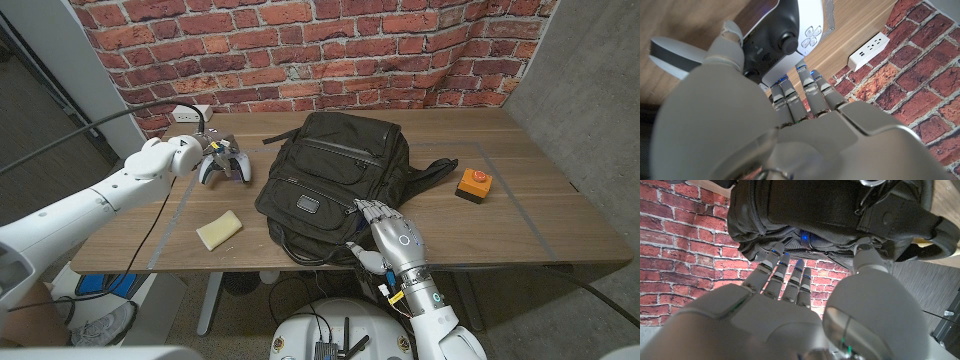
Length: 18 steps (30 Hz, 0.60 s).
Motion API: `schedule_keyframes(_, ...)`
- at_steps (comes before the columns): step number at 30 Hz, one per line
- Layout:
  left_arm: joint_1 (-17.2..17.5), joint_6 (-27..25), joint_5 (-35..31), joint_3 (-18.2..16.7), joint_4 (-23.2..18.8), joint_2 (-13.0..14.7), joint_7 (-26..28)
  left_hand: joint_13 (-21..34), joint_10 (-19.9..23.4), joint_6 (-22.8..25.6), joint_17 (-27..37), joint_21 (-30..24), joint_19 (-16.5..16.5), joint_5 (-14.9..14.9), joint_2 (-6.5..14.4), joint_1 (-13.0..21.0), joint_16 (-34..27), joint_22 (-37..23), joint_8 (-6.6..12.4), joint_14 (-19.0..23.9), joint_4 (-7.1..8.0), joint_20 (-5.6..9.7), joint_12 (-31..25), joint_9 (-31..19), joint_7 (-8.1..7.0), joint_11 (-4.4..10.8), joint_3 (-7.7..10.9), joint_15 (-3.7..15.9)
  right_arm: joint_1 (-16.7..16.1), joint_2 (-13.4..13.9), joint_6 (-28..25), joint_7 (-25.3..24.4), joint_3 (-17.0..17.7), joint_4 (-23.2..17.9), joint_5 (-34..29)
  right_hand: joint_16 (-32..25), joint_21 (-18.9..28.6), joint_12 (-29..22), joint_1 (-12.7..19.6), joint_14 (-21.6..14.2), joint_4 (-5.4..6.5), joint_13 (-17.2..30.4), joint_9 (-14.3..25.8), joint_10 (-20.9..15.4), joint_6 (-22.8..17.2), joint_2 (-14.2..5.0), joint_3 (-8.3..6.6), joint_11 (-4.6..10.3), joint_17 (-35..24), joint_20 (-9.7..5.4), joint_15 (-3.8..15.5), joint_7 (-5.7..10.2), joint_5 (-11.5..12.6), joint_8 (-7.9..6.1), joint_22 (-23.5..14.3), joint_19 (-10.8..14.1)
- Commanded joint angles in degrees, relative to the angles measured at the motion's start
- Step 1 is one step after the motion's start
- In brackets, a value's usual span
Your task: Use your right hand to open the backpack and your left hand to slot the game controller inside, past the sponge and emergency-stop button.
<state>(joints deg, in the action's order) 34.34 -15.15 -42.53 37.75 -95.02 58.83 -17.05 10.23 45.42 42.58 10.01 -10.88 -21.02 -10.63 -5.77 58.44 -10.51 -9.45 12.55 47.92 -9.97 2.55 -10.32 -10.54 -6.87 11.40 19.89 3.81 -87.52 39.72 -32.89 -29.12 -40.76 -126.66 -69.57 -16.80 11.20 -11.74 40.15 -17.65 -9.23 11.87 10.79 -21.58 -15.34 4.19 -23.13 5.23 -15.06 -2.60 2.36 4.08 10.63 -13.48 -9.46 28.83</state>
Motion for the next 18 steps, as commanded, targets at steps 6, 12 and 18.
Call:
schedule_keyframes(6, 1.18, -0.70, 0.80, -0.46, -0.52, 0.46, 0.73, 0.34, 1.09, 6.01, 0.13, 0.26, -0.50, -0.35, 6.69, 4.12, -0.35, -0.11, 0.31, 2.68, 0.37, 8.86, -0.44, -0.25, -1.13, 0.52, 0.17, 9.95, 1.47, -1.67, 0.32, -6.06, -0.94, 1.76, 3.26, -0.72, 0.28, -0.59, 0.75, -1.25, 0.29, 0.28, 0.29, -1.29, -1.62, -0.45, 0.25, -0.10, -0.29, -2.28, 4.82, -0.23, 0.13, -0.68, -0.33, 1.03)
schedule_keyframes(12, 1.19, -0.36, 1.00, -0.50, -0.26, 0.53, 1.17, 0.35, 1.12, 6.04, 0.12, 0.26, -0.50, -0.35, 6.74, 4.14, -0.31, -0.11, 0.25, 2.69, 0.39, 8.85, -0.45, -0.26, -1.05, 0.52, 0.19, 9.95, 1.60, -1.42, 0.12, -6.22, -1.06, 1.36, 3.87, -0.92, 0.30, -0.70, 0.61, -1.59, 0.48, 0.32, 0.29, -1.73, -2.15, -0.78, 0.38, -0.01, -0.42, -2.33, 5.05, -0.23, 0.06, -0.83, -0.34, 1.20)
schedule_keyframes(18, 1.05, -0.31, 1.00, -0.49, 0.03, 0.49, 1.41, 0.35, 1.12, 6.18, 0.14, 0.27, -0.49, -0.34, 6.70, 4.16, -0.32, -0.11, 0.25, 2.77, 0.37, 8.85, -0.45, -0.26, -1.08, 0.52, 0.16, 9.95, 1.67, -0.98, -0.07, -5.37, -1.28, 0.60, 4.09, -0.92, 0.29, -0.65, 0.60, -1.50, 0.52, 0.34, 0.28, -1.75, -2.45, -0.90, 0.48, -0.05, -0.48, -2.33, 5.06, -0.25, 0.03, -0.90, -0.35, 1.29)
